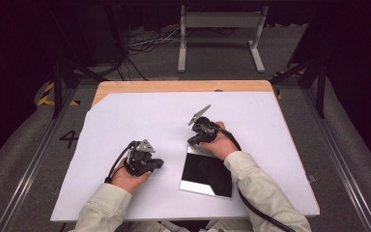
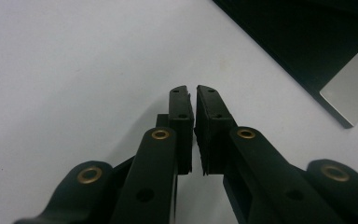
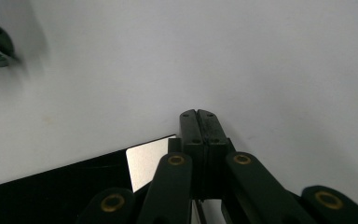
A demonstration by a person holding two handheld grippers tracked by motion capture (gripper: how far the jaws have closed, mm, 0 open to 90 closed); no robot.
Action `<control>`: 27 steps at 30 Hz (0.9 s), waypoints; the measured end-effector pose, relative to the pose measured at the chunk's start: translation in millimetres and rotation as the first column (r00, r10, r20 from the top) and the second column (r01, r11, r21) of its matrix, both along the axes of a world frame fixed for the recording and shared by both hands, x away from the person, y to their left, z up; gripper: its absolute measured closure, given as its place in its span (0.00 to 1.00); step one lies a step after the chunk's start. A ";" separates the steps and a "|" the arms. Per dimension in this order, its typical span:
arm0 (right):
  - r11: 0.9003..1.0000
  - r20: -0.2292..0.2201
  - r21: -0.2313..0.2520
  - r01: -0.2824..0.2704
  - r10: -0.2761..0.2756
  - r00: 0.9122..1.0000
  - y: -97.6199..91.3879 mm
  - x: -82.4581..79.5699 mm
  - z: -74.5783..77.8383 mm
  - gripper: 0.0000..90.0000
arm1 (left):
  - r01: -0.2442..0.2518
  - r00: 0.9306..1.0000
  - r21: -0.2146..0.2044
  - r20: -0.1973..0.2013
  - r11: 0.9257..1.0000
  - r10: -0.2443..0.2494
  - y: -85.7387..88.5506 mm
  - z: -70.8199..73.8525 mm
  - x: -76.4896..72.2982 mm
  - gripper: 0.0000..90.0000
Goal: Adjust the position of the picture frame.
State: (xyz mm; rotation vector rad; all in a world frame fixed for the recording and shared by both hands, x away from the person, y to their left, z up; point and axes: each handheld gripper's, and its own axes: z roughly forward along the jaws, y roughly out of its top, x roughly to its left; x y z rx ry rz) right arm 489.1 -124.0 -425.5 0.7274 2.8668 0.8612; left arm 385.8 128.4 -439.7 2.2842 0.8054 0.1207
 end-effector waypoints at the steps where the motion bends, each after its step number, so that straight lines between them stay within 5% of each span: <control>1: 1.000 0.007 -0.009 -0.007 0.007 1.000 2.2 -2.1 0.4 1.00 | -0.002 1.000 0.000 0.000 1.000 0.002 -0.3 0.0 -0.2 0.95; 10: 0.993 -0.019 -0.012 -0.117 0.116 0.993 17.4 -22.1 0.3 1.00 | -0.001 1.000 0.004 -0.005 1.000 0.001 -0.5 -0.2 0.7 0.95; 18: 0.988 -0.034 -0.007 -0.153 0.153 0.988 20.6 -28.0 -0.2 1.00 | 0.003 1.000 0.001 -0.002 1.000 -0.003 -1.5 -0.5 1.4 0.95; 23: 0.990 -0.006 0.016 -0.143 0.143 0.990 18.2 -32.1 2.4 1.00 | 0.002 1.000 -0.001 0.002 1.000 -0.002 -2.2 -0.1 1.4 0.93; 27: 0.988 0.060 0.094 -0.120 0.114 0.992 2.5 -39.6 18.2 1.00 | 0.004 1.000 -0.001 0.009 1.000 -0.004 -0.9 1.0 1.4 0.92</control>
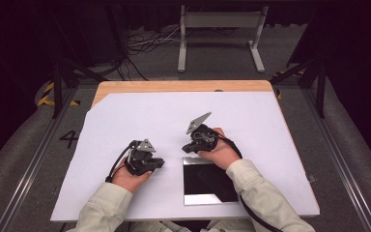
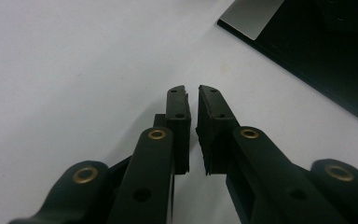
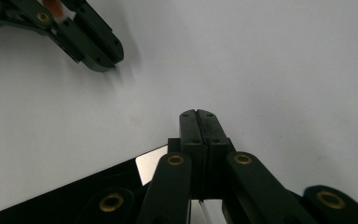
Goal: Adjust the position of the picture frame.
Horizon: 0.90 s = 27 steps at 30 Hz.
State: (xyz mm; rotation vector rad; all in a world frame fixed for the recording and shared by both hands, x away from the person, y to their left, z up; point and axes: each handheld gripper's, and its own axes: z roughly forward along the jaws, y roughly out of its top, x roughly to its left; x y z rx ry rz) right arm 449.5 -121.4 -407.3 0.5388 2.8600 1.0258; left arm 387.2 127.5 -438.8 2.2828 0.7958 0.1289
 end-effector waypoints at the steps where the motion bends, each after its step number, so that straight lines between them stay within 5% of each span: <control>1: 1.000 0.003 0.011 0.004 -0.004 1.000 -4.1 -2.8 2.9 1.00 | -0.001 1.000 -0.005 0.004 1.000 0.001 0.2 0.2 -0.2 0.91; 13: 0.996 0.058 0.089 0.005 -0.010 0.998 -51.6 -31.3 27.2 0.95 | 0.093 0.991 0.010 0.094 0.996 -0.093 3.7 5.3 -5.2 0.84; 27: 0.994 0.092 0.097 0.041 -0.050 0.994 -97.3 -61.5 38.9 0.88 | 0.063 0.994 -0.004 0.088 0.998 -0.063 10.2 5.9 -4.9 0.78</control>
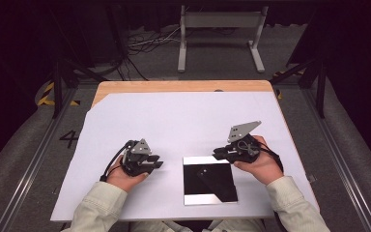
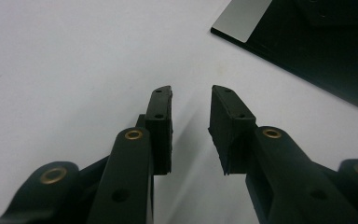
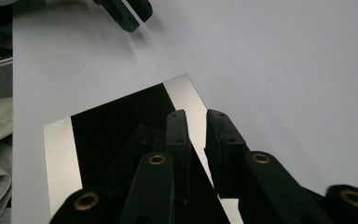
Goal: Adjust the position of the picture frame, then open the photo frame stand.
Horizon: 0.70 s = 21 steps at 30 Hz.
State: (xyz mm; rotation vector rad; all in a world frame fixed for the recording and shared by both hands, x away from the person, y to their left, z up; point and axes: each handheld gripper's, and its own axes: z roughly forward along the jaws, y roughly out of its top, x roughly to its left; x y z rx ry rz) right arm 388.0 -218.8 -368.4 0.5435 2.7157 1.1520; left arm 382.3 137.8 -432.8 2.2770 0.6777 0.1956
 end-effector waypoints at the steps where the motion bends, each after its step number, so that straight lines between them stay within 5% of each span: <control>1: 1.000 -0.002 0.006 0.006 -0.006 1.000 -2.8 -1.4 0.9 0.87 | -0.001 1.000 0.002 0.001 1.000 0.001 0.1 0.0 -0.1 0.77; 21: 0.998 0.023 0.017 0.063 -0.063 0.998 -41.9 -28.2 9.8 0.83 | -0.021 1.000 -0.021 0.006 1.000 0.021 4.1 -0.1 3.7 0.75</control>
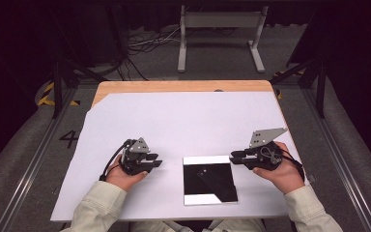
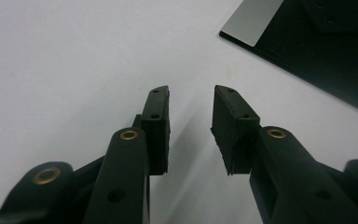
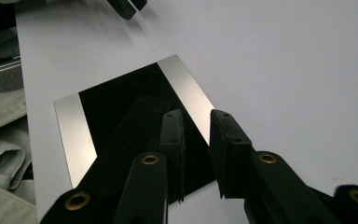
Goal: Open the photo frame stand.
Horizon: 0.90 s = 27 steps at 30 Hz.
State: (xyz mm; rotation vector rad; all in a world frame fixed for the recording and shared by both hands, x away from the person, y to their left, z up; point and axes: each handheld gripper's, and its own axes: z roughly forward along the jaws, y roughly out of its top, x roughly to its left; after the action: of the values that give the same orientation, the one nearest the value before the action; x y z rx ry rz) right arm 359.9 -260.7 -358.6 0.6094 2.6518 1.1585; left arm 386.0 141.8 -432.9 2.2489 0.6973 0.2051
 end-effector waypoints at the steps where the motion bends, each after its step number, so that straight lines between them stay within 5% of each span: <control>1: 1.000 -0.001 -0.005 0.000 0.000 1.000 -0.3 -1.2 -0.2 0.83 | 0.001 1.000 -0.006 -0.008 1.000 -0.001 0.5 0.1 0.1 0.74; 27: 0.989 -0.077 -0.124 -0.076 0.067 0.995 -0.3 -23.2 -13.8 0.80 | -0.006 1.000 -0.009 -0.009 1.000 0.006 1.1 -1.2 0.9 0.72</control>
State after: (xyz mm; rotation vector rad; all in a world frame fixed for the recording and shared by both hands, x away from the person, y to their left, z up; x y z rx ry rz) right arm 336.7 -261.0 -372.3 0.5476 2.8037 0.9939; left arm 386.9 143.0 -434.1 2.2409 0.7091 0.1947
